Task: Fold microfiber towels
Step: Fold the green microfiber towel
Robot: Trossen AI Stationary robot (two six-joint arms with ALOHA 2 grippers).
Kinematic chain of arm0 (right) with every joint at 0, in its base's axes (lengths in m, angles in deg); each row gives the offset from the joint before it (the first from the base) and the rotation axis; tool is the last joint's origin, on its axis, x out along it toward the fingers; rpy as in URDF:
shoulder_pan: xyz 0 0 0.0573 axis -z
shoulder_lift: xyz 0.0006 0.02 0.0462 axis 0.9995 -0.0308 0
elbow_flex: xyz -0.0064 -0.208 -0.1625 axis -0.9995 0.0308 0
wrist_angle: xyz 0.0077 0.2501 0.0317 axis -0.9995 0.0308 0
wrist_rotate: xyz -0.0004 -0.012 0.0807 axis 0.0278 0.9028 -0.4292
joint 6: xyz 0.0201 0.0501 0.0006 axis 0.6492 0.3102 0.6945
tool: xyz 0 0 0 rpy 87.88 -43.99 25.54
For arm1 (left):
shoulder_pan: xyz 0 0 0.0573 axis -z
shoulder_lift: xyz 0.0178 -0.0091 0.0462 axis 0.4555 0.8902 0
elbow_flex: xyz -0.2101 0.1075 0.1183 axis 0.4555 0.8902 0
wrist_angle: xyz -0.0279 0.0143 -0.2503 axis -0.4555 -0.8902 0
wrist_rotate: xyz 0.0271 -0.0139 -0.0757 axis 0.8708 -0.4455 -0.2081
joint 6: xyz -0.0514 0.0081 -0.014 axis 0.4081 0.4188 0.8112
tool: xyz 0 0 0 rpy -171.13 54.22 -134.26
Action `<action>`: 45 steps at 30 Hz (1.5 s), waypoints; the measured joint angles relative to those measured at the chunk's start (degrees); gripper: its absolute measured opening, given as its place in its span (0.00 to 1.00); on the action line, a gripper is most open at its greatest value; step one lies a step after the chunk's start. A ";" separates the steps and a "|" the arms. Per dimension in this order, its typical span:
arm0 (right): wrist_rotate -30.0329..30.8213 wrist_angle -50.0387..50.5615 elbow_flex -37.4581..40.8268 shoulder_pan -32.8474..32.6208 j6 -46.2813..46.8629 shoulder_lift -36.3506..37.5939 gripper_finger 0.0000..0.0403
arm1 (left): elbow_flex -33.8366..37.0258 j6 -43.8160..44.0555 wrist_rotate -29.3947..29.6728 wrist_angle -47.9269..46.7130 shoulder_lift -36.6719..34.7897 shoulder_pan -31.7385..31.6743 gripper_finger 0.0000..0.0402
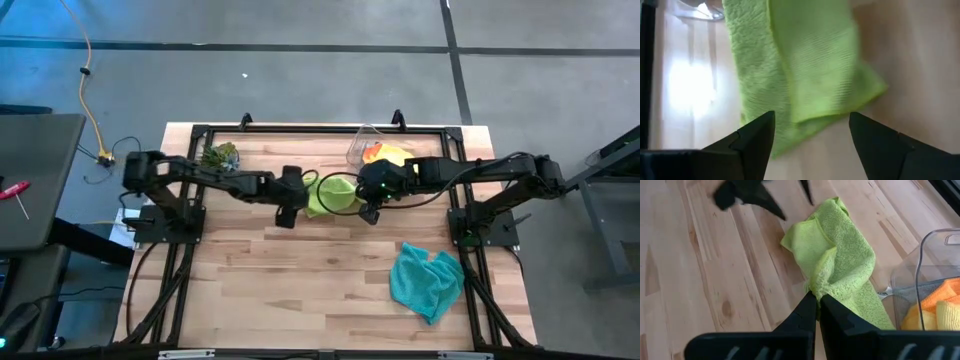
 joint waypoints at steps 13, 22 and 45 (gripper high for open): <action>-0.02 -0.80 -0.02 0.00 0.41 0.00 0.00 | -1.50 -14.32 2.36 6.04 7.71 -2.41 0.58; -0.04 -0.92 -0.04 0.00 0.50 0.00 0.00 | -1.43 -14.32 1.77 6.64 8.58 -4.65 0.50; -0.15 -2.03 -0.04 0.00 1.42 0.00 0.00 | -1.40 -15.72 2.94 6.54 7.52 -4.71 0.02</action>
